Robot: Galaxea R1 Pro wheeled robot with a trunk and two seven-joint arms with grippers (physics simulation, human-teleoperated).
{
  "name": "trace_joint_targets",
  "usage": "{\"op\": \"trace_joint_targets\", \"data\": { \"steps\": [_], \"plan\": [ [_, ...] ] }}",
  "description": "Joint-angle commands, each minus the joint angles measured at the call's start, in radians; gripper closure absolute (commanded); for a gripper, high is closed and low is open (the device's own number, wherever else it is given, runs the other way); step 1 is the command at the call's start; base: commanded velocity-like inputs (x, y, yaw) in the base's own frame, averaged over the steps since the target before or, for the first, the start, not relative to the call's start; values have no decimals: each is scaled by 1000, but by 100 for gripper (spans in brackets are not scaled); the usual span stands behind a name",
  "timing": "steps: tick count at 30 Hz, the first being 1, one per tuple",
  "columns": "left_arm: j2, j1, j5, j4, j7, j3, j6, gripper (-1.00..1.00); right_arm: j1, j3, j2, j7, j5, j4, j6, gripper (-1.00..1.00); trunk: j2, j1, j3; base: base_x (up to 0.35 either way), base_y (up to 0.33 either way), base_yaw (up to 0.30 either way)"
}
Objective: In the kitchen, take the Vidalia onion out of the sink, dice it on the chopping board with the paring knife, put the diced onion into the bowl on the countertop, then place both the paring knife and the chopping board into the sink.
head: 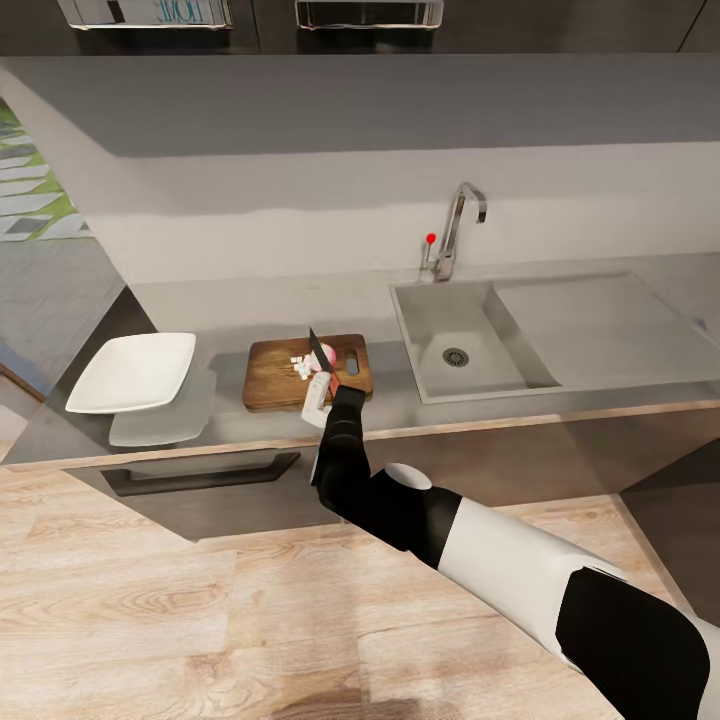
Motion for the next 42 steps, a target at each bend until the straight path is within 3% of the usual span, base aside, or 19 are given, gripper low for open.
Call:
{"op": "trace_joint_targets", "data": {
  "steps": [1,29,42],
  "plan": [
    [-1,1,-2,-2,-6,6,-1,-100,-2,4,0,-10,-8,0,4,100,-2,1,-1,0,0,0],
    [-2,1,-2,-2,-6,6,-1,-100,-2,4,0,-10,-8,0,4,100,-2,1,-2,0,0,0],
    [-2,1,-2,-2,-6,6,-1,-100,-2,4,0,-10,-8,2,4,100,-2,1,-18,0,0,0]
  ]
}}
